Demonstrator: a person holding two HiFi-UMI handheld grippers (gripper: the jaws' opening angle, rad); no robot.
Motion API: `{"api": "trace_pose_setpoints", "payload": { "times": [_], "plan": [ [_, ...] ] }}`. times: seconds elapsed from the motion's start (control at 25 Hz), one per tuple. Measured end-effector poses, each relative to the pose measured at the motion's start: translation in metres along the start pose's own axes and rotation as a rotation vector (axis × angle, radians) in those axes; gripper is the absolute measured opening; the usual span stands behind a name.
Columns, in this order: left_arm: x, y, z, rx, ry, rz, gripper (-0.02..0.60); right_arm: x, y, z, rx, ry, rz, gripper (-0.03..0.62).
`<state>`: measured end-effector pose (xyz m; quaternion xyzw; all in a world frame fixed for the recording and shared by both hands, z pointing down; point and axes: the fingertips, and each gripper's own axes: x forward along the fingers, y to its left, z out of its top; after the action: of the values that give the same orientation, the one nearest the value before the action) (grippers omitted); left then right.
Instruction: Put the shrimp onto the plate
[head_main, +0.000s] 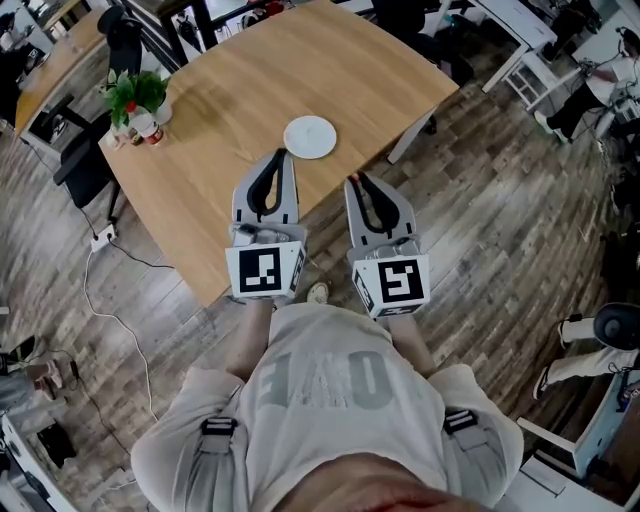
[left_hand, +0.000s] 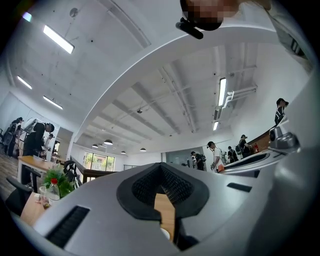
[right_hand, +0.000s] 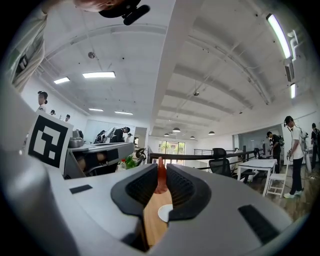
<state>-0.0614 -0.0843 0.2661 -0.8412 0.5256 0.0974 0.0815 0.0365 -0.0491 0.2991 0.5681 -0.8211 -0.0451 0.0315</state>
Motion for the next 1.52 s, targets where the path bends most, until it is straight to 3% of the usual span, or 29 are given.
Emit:
{"api": "trace_pose_setpoints", "payload": {
  "times": [0.48, 0.92, 1.2, 1.52],
  "plan": [
    [0.021, 0.015, -0.022, -0.035, 0.055, 0.019, 0.011, 0.034, -0.009, -0.009, -0.02, 0.056, 0.014, 0.063],
    [0.06, 0.026, -0.034, 0.008, 0.076, 0.101, 0.009, 0.087, -0.033, -0.018, -0.003, 0.035, 0.119, 0.063],
    [0.124, 0.033, -0.055, 0.034, 0.101, 0.147, 0.009, 0.139, -0.081, -0.023, 0.012, 0.028, 0.156, 0.063],
    [0.197, 0.009, -0.068, 0.052, 0.105, 0.165, 0.011, 0.176, -0.156, -0.03, 0.038, 0.023, 0.16, 0.063]
  ]
}}
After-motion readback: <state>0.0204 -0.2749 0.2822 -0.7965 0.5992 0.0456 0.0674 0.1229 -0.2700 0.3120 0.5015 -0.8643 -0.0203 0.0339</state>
